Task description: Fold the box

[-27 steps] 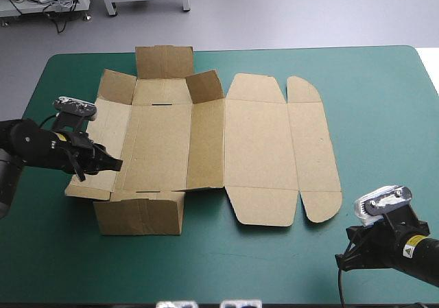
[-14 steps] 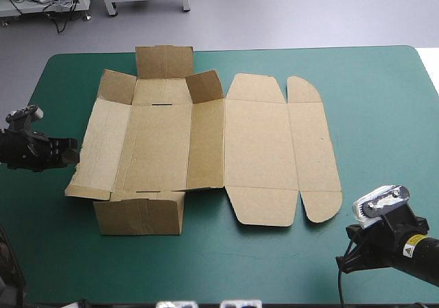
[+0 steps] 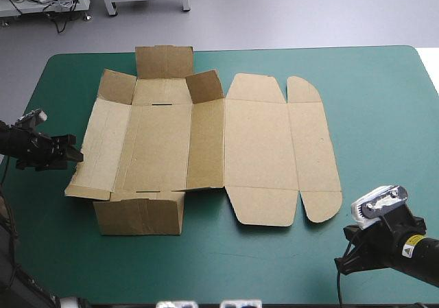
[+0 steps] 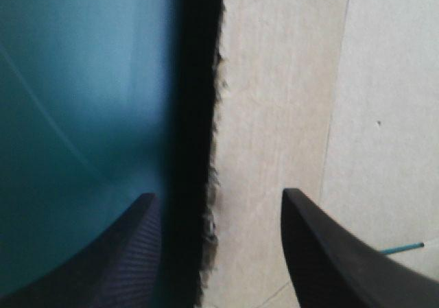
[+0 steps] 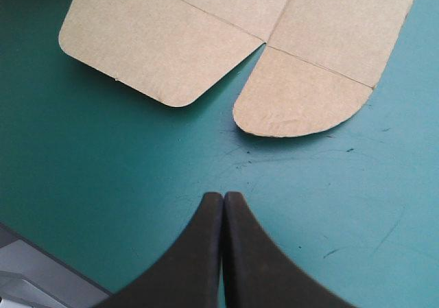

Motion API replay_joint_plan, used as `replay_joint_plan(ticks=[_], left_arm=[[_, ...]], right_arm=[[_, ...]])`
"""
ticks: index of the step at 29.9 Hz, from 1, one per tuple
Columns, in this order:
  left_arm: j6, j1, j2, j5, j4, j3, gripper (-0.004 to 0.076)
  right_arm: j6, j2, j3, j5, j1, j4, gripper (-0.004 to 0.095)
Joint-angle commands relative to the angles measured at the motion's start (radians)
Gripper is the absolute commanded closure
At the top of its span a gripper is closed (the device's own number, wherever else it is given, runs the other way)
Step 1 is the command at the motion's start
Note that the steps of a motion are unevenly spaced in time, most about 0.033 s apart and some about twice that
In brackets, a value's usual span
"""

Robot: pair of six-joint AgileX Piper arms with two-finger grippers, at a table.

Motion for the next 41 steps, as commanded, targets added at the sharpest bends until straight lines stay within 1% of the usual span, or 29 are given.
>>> replay_joint_plan(ticks=[1, 7, 13, 19, 24, 28, 35, 41], left_arm=[[0.002, 0.000, -0.001, 0.080, -0.052, -0.073, 0.0335], [0.002, 0.000, 0.060, 0.081, -0.067, -0.084, 0.0335], [0.002, -0.013, 0.061, 0.081, -0.139, -0.084, 0.0335], [-0.025, -0.090, 0.061, 0.083, -0.088, -0.082, 0.0335], [-0.098, -0.176, 0.061, 0.083, 0.002, -0.082, 0.0335], [-0.133, -0.231, 0.061, 0.083, 0.019, -0.080, 0.0335], [-0.152, -0.322, 0.029, 0.083, -0.015, -0.067, 0.0336], [-0.147, -0.349, 0.000, 0.083, -0.172, -0.067, 0.0336]], right_arm=[[-0.009, 0.003, -0.025, -0.043, 0.003, 0.037, 0.0926], [-0.007, 0.003, -0.025, -0.045, 0.003, 0.037, 0.0926], [-0.002, 0.003, -0.025, -0.057, 0.003, 0.037, 0.0926], [-0.002, 0.003, -0.025, -0.087, 0.003, 0.037, 0.0926], [-0.002, 0.003, -0.025, -0.087, 0.003, 0.037, 0.0926], [-0.002, 0.003, -0.025, -0.087, 0.003, 0.037, 0.0926], [-0.004, 0.003, -0.025, -0.087, 0.003, 0.035, 0.0926], [-0.008, 0.003, -0.025, -0.089, 0.003, 0.035, 0.0926]])
